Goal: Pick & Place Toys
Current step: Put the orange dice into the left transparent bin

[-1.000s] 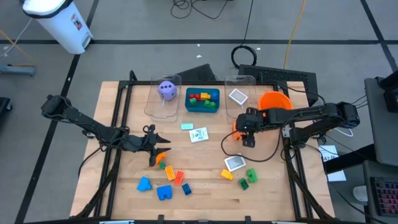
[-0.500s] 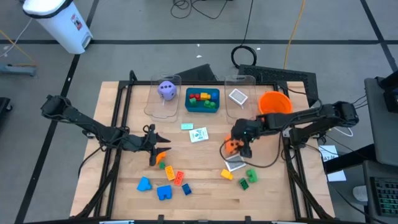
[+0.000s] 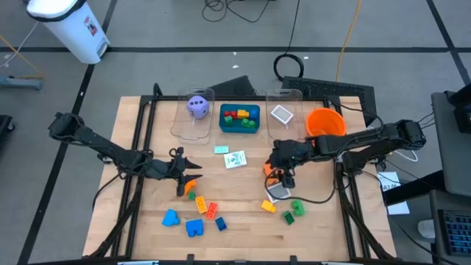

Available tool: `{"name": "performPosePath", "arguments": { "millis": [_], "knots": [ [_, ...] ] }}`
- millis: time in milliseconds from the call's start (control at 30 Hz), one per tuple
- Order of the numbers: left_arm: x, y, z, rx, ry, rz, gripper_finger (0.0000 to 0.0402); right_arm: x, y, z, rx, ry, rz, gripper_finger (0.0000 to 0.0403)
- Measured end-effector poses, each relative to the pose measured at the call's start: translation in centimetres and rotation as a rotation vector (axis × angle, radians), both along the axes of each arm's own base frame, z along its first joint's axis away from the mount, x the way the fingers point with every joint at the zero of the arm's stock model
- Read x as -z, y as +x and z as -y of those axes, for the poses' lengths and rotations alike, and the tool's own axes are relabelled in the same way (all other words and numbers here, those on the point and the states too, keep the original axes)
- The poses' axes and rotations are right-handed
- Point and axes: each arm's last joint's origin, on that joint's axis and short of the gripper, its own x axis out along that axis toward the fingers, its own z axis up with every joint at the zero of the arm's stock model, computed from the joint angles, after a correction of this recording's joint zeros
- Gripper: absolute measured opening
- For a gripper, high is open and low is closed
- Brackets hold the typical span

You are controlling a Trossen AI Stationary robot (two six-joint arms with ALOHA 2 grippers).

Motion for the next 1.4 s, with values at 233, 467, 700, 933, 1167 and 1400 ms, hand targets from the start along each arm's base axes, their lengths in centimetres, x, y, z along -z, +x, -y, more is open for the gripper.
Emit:
{"name": "performPosePath", "arguments": {
  "millis": [233, 467, 700, 933, 1167, 1400],
  "knots": [
    [0.2, -0.1, 0.0, -0.002, 0.002, -0.018, 0.0152, -0.5, 0.4, 0.1, -0.027, -0.032, 0.076, 0.0275],
    [0.2, -0.1, 0.0, -0.004, -0.003, -0.017, 0.0152, -0.6, 0.5, 0.1, -0.057, -0.061, 0.094, 0.0279],
    [0.2, -0.1, 0.0, -0.002, 0.002, -0.017, 0.0152, -0.4, 0.4, 0.1, -0.041, -0.043, 0.069, 0.0307],
    [0.2, -0.1, 0.0, -0.002, 0.001, -0.017, 0.0152, 0.0, 0.1, 0.1, 0.020, -0.094, 0.020, 0.0394],
    [0.2, -0.1, 0.0, -0.002, 0.001, -0.016, 0.0152, 1.5, 0.2, 0.0, -0.007, -0.113, -0.091, 0.0398],
    [0.2, -0.1, 0.0, -0.002, 0.001, -0.016, 0.0152, 2.4, 0.5, 0.0, -0.017, -0.122, -0.137, 0.0399]
  ]
}}
